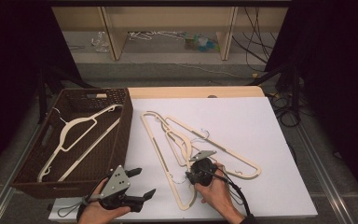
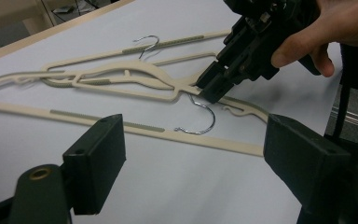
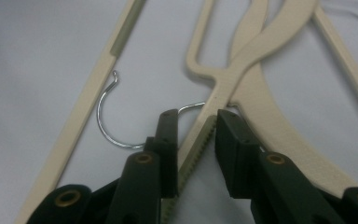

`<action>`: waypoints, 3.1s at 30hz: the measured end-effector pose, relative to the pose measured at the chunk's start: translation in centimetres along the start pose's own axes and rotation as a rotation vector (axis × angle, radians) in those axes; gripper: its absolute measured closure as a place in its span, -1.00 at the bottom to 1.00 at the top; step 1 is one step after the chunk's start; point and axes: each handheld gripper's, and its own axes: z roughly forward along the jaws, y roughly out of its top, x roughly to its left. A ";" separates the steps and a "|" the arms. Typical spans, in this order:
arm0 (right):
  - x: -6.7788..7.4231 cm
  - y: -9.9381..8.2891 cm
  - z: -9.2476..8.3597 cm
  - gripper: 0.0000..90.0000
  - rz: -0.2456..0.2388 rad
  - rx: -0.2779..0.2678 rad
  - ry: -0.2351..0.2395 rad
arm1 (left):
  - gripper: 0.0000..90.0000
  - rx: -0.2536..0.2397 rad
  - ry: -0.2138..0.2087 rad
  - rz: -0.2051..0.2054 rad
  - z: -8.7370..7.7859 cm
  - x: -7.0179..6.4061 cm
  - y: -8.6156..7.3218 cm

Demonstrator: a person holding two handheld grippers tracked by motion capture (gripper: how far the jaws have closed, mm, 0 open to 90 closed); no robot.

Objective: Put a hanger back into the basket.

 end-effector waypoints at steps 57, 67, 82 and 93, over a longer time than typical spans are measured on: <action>-6.0 -1.7 -3.6 0.75 -0.126 0.205 0.048 | -0.51 0.015 0.000 0.017 0.3 0.0 0.1; -6.9 -1.9 -5.1 0.77 -0.139 0.194 0.059 | -0.51 0.031 0.007 0.006 2.1 0.4 0.9; -8.2 -0.9 -5.5 0.77 -0.170 0.181 -0.018 | -0.50 0.071 -0.022 0.017 5.7 0.6 2.2; -8.4 -1.1 -6.9 0.77 -0.212 0.156 -0.018 | -0.49 0.078 0.007 0.013 6.4 1.7 2.5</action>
